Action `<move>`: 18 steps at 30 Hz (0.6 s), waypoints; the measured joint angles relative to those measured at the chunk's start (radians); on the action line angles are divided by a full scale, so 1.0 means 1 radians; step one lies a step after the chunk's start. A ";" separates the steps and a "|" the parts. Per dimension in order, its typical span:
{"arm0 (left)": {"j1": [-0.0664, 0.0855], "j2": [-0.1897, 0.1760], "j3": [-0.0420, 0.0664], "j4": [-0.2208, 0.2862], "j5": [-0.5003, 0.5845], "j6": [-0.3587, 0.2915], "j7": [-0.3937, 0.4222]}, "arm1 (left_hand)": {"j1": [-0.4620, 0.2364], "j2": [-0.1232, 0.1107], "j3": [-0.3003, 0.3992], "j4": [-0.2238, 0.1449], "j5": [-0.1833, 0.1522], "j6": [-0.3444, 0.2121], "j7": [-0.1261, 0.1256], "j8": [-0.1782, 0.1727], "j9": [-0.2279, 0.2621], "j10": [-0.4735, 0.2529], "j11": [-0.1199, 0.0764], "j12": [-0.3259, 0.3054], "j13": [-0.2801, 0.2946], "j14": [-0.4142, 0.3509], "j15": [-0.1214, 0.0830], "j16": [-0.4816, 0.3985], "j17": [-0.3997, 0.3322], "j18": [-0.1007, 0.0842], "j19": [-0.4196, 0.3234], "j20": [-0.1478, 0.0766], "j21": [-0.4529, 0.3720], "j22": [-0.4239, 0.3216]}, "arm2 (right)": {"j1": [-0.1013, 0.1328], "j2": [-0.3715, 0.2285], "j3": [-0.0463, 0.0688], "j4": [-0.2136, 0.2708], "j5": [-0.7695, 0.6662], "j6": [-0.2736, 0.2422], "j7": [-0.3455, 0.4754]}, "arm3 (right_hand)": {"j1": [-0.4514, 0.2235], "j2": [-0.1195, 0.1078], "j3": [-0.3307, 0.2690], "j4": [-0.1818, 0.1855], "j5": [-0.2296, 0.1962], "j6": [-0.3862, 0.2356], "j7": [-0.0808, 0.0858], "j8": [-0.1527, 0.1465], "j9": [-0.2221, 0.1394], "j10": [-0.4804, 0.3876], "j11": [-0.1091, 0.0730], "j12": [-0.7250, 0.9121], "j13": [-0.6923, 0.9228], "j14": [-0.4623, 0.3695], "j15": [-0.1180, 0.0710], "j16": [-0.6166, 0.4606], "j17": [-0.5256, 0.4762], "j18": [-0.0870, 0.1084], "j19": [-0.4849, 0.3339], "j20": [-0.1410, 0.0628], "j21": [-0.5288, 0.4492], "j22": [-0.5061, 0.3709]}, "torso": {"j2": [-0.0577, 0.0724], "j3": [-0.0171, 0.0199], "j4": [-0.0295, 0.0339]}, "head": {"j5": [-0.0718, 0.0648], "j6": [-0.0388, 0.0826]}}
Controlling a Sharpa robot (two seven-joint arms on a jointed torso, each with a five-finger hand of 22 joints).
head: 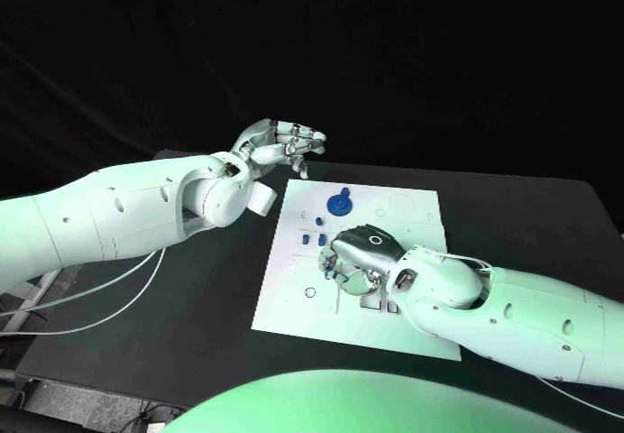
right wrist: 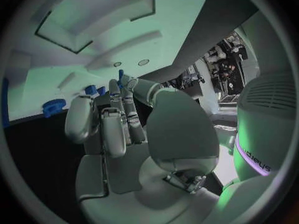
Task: Assemble the parts on the task board
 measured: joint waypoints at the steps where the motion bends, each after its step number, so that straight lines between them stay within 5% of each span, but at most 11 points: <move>1: 0.000 0.000 0.000 0.000 0.000 0.000 0.000 | 0.000 0.000 0.000 0.000 0.000 0.000 0.000 0.000 0.000 0.000 0.000 0.000 0.000 0.000 0.000 0.000 0.000 0.000 0.000 0.000 0.000 0.000 | -0.001 0.001 0.000 -0.001 0.000 0.001 0.000 | 0.000 0.000 0.000 0.000 0.000 0.000 0.000 0.000 0.000 0.000 0.000 0.000 0.000 0.000 0.000 0.000 0.000 0.000 0.000 0.000 0.000 0.000 | 0.000 0.0003 0.0000 | 0.000 0.000; 18: 0.000 -0.001 0.000 0.000 0.002 0.001 -0.002 | 0.000 0.000 -0.003 0.003 0.000 0.000 0.000 0.000 0.000 0.000 0.000 0.000 0.000 0.000 0.000 0.000 0.000 0.000 0.000 0.000 0.000 0.000 | -0.004 0.002 -0.001 -0.013 -0.017 0.019 -0.004 | 0.000 0.000 0.000 0.000 -0.004 0.000 0.000 0.000 0.001 0.000 0.000 -0.001 0.000 0.000 0.000 0.000 0.002 0.000 0.000 0.000 0.000 0.000 | 0.000 0.0009 -0.0012 | 0.002 0.000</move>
